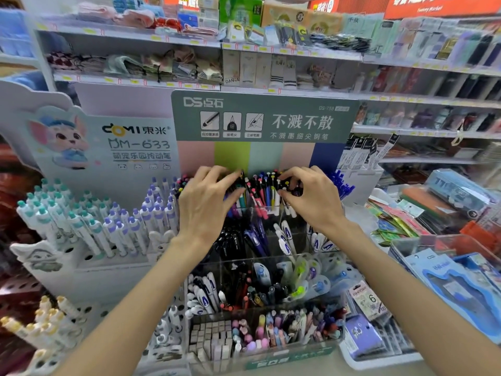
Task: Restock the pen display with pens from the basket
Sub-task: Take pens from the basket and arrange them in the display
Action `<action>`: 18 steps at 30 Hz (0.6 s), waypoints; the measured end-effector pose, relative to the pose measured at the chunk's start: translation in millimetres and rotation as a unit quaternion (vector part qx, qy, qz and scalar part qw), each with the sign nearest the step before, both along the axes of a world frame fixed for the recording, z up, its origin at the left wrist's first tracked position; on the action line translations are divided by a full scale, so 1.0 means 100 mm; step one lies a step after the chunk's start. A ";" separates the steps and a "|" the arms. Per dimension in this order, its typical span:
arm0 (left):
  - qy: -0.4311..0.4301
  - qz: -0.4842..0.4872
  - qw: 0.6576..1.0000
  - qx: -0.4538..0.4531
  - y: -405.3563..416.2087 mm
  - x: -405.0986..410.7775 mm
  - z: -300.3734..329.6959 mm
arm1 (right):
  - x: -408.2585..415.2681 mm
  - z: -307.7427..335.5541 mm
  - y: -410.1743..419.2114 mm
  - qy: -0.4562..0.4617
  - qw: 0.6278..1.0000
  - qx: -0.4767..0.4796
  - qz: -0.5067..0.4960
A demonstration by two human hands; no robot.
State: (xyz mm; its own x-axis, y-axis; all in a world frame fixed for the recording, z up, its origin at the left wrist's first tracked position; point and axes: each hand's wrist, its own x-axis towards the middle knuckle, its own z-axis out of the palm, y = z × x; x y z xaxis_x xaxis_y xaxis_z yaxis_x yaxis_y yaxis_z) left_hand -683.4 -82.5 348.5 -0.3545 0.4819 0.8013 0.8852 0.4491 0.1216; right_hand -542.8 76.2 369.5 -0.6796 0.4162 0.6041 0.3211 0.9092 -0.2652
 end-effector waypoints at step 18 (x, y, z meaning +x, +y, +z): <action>0.001 -0.038 0.998 -0.045 -0.04 -0.15 0.00 | 0.12 0.04 -0.19 0.009 1.000 -0.017 -0.020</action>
